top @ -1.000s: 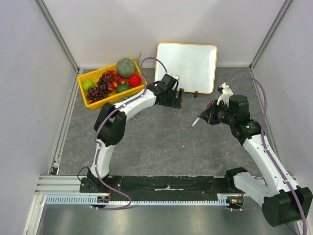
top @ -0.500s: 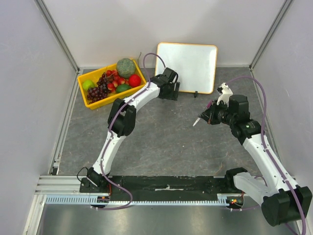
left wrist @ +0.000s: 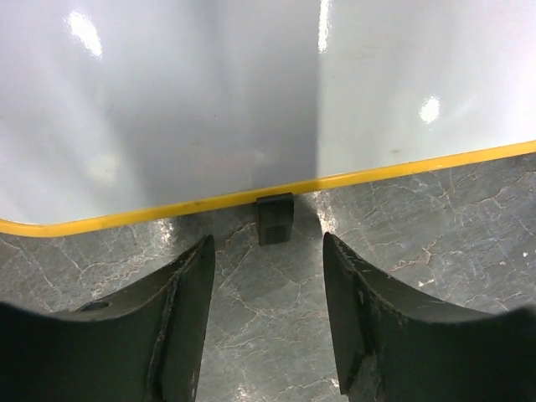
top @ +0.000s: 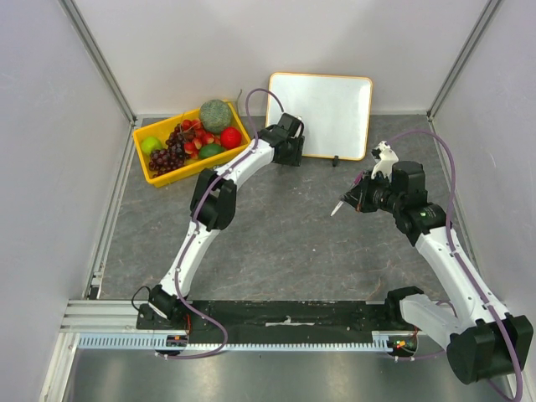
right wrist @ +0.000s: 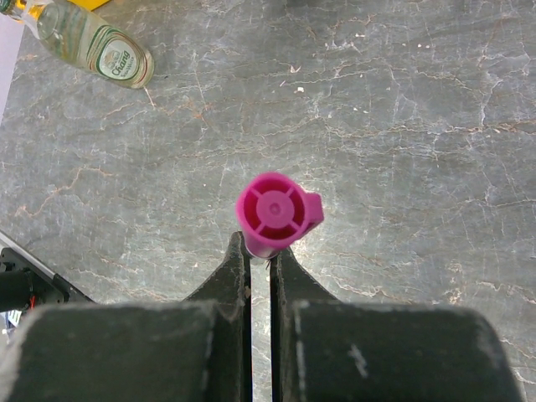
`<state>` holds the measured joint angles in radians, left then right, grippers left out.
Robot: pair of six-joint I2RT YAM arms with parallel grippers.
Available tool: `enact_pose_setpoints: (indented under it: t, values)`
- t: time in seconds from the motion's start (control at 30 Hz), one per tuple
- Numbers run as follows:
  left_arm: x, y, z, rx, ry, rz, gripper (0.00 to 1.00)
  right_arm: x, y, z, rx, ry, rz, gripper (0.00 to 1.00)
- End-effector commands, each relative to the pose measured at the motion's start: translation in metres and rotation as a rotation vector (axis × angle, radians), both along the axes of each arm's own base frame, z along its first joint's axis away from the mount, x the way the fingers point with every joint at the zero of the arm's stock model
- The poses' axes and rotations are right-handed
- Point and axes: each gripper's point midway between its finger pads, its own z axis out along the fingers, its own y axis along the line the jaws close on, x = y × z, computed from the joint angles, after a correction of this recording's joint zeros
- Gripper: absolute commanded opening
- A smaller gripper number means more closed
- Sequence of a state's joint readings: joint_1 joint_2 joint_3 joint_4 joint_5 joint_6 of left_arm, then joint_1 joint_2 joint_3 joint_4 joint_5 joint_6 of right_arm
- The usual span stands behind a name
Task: Write a sentence on the whiteboard
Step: Pick up the whiteboard stand from the center of the board, then move the whiteboard stand to the center of the board.
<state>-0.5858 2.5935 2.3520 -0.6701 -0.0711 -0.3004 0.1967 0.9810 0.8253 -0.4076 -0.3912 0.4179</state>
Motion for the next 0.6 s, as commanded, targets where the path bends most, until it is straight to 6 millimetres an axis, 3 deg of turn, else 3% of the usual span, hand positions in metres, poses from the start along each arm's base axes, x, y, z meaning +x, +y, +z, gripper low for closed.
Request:
enact_pose_setpoints:
  t: [0.0,0.23,0.57]
  values:
    - [0.01,-0.001,-0.009,0.028,-0.039,0.0,0.57,0.006,0.001,0.008,0.003,-0.043,0.011,0.0]
    - [0.019,-0.008,-0.011,0.015,-0.06,-0.011,0.47,0.007,0.0,0.006,0.002,-0.038,0.01,0.0]
    - [0.006,-0.008,-0.016,0.049,-0.045,-0.063,0.02,0.002,0.006,0.012,0.033,-0.043,0.04,0.0]
